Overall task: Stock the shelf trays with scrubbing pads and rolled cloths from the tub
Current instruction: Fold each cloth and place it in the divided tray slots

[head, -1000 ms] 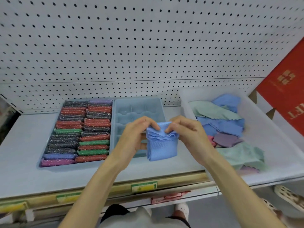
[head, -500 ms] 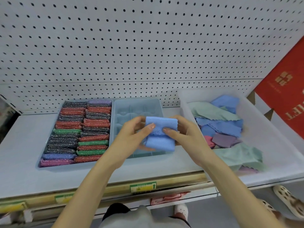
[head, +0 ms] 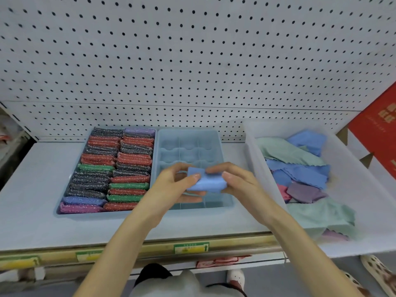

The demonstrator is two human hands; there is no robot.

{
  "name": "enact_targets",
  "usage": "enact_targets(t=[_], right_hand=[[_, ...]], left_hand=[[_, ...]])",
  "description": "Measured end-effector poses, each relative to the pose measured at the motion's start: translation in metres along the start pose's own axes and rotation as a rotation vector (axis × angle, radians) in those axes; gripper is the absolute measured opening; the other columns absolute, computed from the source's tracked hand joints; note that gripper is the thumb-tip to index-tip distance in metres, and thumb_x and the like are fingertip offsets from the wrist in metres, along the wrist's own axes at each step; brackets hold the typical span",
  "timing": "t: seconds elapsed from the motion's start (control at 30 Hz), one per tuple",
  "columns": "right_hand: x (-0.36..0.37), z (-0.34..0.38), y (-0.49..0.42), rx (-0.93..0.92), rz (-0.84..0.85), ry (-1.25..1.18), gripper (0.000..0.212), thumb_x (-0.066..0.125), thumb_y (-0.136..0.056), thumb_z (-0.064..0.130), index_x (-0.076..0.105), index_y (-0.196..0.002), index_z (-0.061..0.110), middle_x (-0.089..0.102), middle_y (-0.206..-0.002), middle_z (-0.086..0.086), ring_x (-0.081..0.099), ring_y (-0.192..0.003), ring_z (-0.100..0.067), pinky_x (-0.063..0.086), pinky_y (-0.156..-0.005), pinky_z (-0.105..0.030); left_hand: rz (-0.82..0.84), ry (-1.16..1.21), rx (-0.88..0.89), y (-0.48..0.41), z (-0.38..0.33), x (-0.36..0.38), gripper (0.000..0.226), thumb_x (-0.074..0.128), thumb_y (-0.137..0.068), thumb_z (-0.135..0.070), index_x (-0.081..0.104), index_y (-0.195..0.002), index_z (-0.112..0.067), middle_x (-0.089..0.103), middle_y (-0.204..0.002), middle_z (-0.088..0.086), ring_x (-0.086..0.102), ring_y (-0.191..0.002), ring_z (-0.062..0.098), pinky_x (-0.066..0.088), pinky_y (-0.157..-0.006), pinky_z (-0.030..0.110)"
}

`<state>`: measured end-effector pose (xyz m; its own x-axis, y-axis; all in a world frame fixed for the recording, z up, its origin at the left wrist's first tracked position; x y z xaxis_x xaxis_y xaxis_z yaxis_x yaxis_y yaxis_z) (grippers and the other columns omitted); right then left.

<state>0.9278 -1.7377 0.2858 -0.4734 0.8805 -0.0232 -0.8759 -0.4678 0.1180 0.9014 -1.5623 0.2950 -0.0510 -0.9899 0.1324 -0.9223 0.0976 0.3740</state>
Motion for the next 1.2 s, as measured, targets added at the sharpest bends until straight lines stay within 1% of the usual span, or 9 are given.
enact_targets(t=[0.23, 0.4, 0.5, 0.57, 0.67, 0.83, 1.0, 1.13, 1.2], right_hand=[[0.015, -0.008, -0.038, 0.134, 0.163, 0.286, 0.015, 0.071, -0.082, 0.007, 0.061, -0.082, 0.018, 0.054, -0.063, 0.019, 0.046, -0.061, 0.001, 0.033, -0.057, -0.010], [0.012, -0.012, -0.100, 0.141, 0.053, 0.422, 0.022, 0.069, -0.081, 0.003, 0.054, -0.080, 0.019, 0.051, -0.071, 0.008, 0.045, -0.064, -0.005, 0.035, -0.060, -0.019], [0.003, -0.019, -0.156, 0.113, -0.172, 0.478, 0.029, 0.068, -0.077, 0.001, 0.048, -0.078, 0.022, 0.056, -0.075, 0.005, 0.051, -0.071, -0.014, 0.039, -0.066, -0.027], [0.007, -0.028, -0.190, 0.092, -0.208, 0.566, 0.023, 0.067, -0.077, 0.004, 0.052, -0.086, 0.018, 0.061, -0.080, 0.002, 0.054, -0.072, -0.017, 0.041, -0.066, -0.029], [0.019, -0.049, -0.230, 0.071, -0.175, 0.663, 0.020, 0.066, -0.079, 0.008, 0.059, -0.097, 0.014, 0.066, -0.085, -0.005, 0.059, -0.079, -0.026, 0.042, -0.066, -0.030], [0.030, -0.076, -0.260, 0.038, -0.129, 1.093, 0.021, 0.056, -0.085, 0.017, 0.062, -0.104, 0.021, 0.068, -0.094, -0.008, 0.060, -0.088, -0.031, 0.036, -0.064, -0.029], [0.030, -0.076, -0.270, -0.262, -0.083, 1.343, 0.016, 0.070, -0.069, 0.006, 0.064, -0.081, 0.013, 0.066, -0.072, -0.009, 0.061, -0.064, -0.032, 0.044, -0.057, -0.031], [0.037, -0.081, -0.269, -0.372, 0.094, 1.531, 0.046, 0.076, -0.031, -0.007, 0.062, -0.067, 0.017, 0.059, -0.055, 0.001, 0.057, -0.047, -0.023, 0.042, -0.047, -0.021], [0.040, -0.084, -0.269, -0.314, 0.162, 1.527, 0.036, 0.074, -0.047, -0.003, 0.064, -0.077, 0.016, 0.065, -0.067, -0.001, 0.062, -0.061, -0.025, 0.042, -0.054, -0.023]], left_hand=[[-0.098, -0.104, 0.068, -0.016, 0.016, -0.024, 0.024, 0.063, -0.088, -0.007, 0.052, -0.109, -0.010, 0.072, -0.096, 0.012, 0.069, -0.080, 0.012, 0.055, -0.069, 0.018], [-0.364, -0.087, 0.151, -0.036, 0.032, -0.059, 0.006, 0.056, -0.092, -0.013, 0.055, -0.097, -0.017, 0.067, -0.100, 0.009, 0.066, -0.081, 0.017, 0.056, -0.071, 0.030], [-0.479, -0.431, 0.303, -0.042, 0.040, -0.078, 0.010, 0.046, -0.096, -0.026, 0.056, -0.098, -0.024, 0.063, -0.086, -0.012, 0.056, -0.068, -0.012, 0.045, -0.064, 0.010], [-0.467, -0.593, 0.335, -0.048, 0.048, -0.084, 0.028, 0.036, -0.098, -0.040, 0.057, -0.107, -0.023, 0.060, -0.092, -0.016, 0.054, -0.081, -0.013, 0.040, -0.073, 0.007], [-0.392, -0.731, 0.334, -0.063, 0.064, -0.092, 0.048, 0.020, -0.098, -0.052, 0.055, -0.117, -0.025, 0.054, -0.111, -0.017, 0.049, -0.105, -0.001, 0.038, -0.092, 0.020], [-0.394, -0.763, 0.292, -0.075, 0.077, -0.099, 0.049, 0.017, -0.098, -0.048, 0.050, -0.129, -0.028, 0.043, -0.129, -0.022, 0.033, -0.124, -0.005, 0.018, -0.109, 0.015], [-0.413, -0.771, 0.308, -0.078, 0.084, -0.102, 0.055, 0.015, -0.097, -0.049, 0.053, -0.130, -0.026, 0.048, -0.134, -0.016, 0.032, -0.129, -0.005, 0.007, -0.110, 0.007], [-0.415, -0.726, 0.315, -0.080, 0.084, -0.103, 0.055, 0.017, -0.098, -0.047, 0.058, -0.126, -0.022, 0.056, -0.131, -0.009, 0.044, -0.128, 0.006, 0.014, -0.114, 0.013], [-0.416, -0.738, 0.326, -0.079, 0.083, -0.103, 0.054, 0.018, -0.098, -0.044, 0.058, -0.125, -0.021, 0.057, -0.130, -0.009, 0.044, -0.127, 0.004, 0.015, -0.114, 0.014]])
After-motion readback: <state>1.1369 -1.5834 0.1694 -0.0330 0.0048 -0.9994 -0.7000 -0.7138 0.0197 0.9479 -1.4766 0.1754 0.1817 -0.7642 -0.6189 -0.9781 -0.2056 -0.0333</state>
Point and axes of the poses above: each hand's wrist, its own y-axis away from the middle knuckle, its own x-axis out of the palm, z = x × y, the point moved 2 cm from there along -y, towards the middle knuckle
